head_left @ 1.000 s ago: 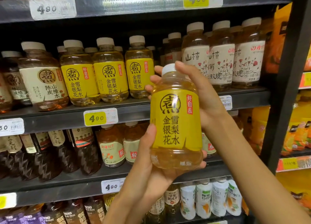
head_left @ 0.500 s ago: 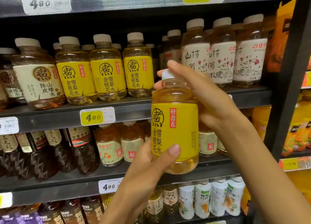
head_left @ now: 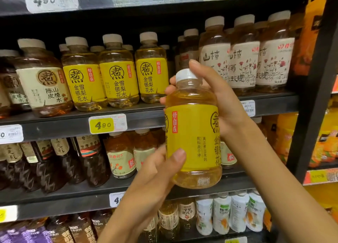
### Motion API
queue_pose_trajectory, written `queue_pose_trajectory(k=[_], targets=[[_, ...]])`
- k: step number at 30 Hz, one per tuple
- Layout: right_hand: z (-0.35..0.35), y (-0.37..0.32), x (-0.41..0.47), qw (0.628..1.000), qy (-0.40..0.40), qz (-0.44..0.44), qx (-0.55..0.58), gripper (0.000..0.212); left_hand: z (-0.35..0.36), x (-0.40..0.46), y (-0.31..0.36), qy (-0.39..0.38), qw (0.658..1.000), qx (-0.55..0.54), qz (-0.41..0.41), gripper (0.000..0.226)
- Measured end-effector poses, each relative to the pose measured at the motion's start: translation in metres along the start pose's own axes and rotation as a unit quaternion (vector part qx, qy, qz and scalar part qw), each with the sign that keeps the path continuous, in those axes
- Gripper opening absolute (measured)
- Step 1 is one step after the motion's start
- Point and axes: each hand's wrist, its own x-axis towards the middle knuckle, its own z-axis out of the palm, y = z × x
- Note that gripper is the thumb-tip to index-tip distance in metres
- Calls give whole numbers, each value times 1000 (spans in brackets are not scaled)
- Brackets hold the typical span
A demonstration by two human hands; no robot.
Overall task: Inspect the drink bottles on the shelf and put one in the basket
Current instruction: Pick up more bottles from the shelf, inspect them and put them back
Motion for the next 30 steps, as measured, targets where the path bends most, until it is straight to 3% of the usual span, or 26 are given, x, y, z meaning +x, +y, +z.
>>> queue_pose_trajectory(k=[3, 6, 8, 11, 16, 19, 23, 26, 30], targets=[[1, 1, -3, 997, 32, -16, -68, 33, 1, -1, 9, -8, 995, 103, 7, 82], [5, 3, -4, 991, 55, -16, -121, 35, 4, 0, 2, -7, 994, 112, 14, 81], [6, 3, -4, 988, 57, -3, -141, 37, 8, 1, -3, 9, 996, 89, 14, 66], [6, 0, -6, 990, 32, 10, -136, 41, 6, -2, -8, 31, 997, 61, 18, 65], [7, 4, -5, 997, -24, 32, -72, 36, 5, -8, -8, -8, 992, -118, -35, 92], [9, 9, -3, 998, -34, 29, -39, 31, 6, -8, -8, -59, 988, -140, -38, 76], [7, 11, -1, 998, 19, 48, -34, 29, 5, -6, -4, -93, 970, -219, -57, 69], [5, 12, 0, 995, 63, 51, -53, 28, 1, -1, -4, -56, 966, -243, -65, 78], [6, 12, 1, 993, 92, 63, -48, 27, 4, -4, 1, -80, 950, -293, -71, 72]])
